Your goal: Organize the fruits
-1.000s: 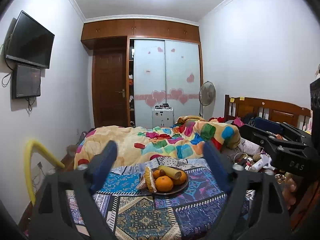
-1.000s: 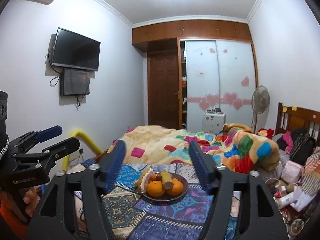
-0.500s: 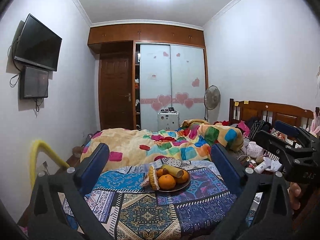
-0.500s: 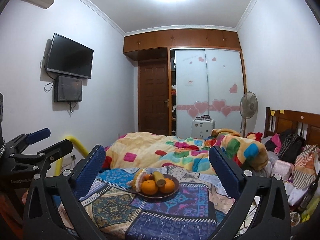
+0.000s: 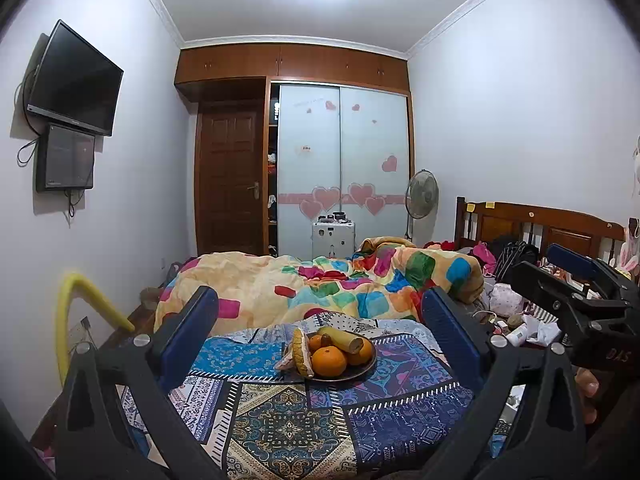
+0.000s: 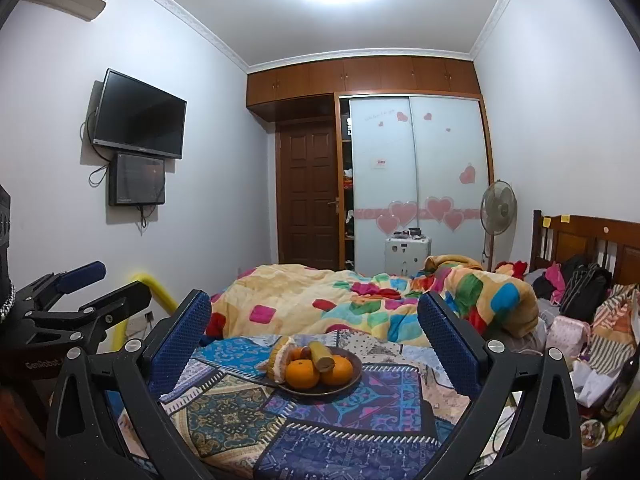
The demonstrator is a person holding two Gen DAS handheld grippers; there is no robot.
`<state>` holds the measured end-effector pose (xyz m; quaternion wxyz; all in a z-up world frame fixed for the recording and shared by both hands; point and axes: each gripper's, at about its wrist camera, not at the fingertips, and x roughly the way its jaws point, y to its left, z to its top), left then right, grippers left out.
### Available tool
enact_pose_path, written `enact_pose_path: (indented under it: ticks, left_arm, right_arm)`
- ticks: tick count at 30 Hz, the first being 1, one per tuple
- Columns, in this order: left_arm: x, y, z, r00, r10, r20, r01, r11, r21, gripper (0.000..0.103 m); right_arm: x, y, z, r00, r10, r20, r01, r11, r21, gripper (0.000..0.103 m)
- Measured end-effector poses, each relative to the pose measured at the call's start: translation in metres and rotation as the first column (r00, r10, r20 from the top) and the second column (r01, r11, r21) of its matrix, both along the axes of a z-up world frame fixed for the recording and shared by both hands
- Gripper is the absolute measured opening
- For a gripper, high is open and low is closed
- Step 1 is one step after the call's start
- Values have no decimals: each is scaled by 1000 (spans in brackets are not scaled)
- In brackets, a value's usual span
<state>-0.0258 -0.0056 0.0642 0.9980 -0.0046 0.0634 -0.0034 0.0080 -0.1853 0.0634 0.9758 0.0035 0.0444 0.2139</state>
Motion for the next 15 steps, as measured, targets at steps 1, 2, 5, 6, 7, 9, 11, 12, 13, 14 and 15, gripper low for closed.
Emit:
enact_pose_path:
  ticks: [1,2,5,6,7,9,11,12,13,14,15]
  left_arm:
    - [0,0,-1,1000,-1,-1,1,1000,-2,103]
    - [1,-1,-1,1000,-3,-2,3,1000,-3,103]
    - [2,-2,-2,1000,-4,-3,4,1000,1,103]
    - [2,-2,-2,1000,-5,-3,5,1000,0,103]
    - [2,-2,-2,1000,-5,-4,5,1000,-1,103]
    - [3,-3,-3,1000,-9,-5,9,1000,-1,103]
    - [4,-4,-3,1000,-10,-5,10,1000,0,103]
    - [4,-4,-3,1000,-10,-5,10,1000,-1,103]
    - [4,-4,-3,1000,-10,-5,10,1000,0,103]
    - [4,-5,-3,1000,-8,-1,8,1000,2,103]
    - [3,-4,-3,1000,-6,1,6,1000,3,103]
  right_arm:
    - [0,0,0,1000,0,0,0,1000,0,103]
    - [0,0,0,1000,0,0,0,1000,0,103]
    - [1,1,-1,1000,2,-2,-2,1000,-1,103]
    - [0,0,-1,1000,2,-4,-2,1000,0,103]
    - [0,0,-1,1000,3,-5,-3,1000,1,103]
    - [1,1,0,1000,5,-8,-5,1000,3,103]
    - [1,1,0,1000,6,-9,-6,1000,5,103]
    - [1,1,1,1000,5,-7,-5,1000,5,103]
    - [1,1,0,1000,3,-5,-3,1000,4,103]
    - [1,1,0,1000,-1,-2,1,1000,5,103]
    - [1,0,0,1000,-4,-1,4,1000,4,103]
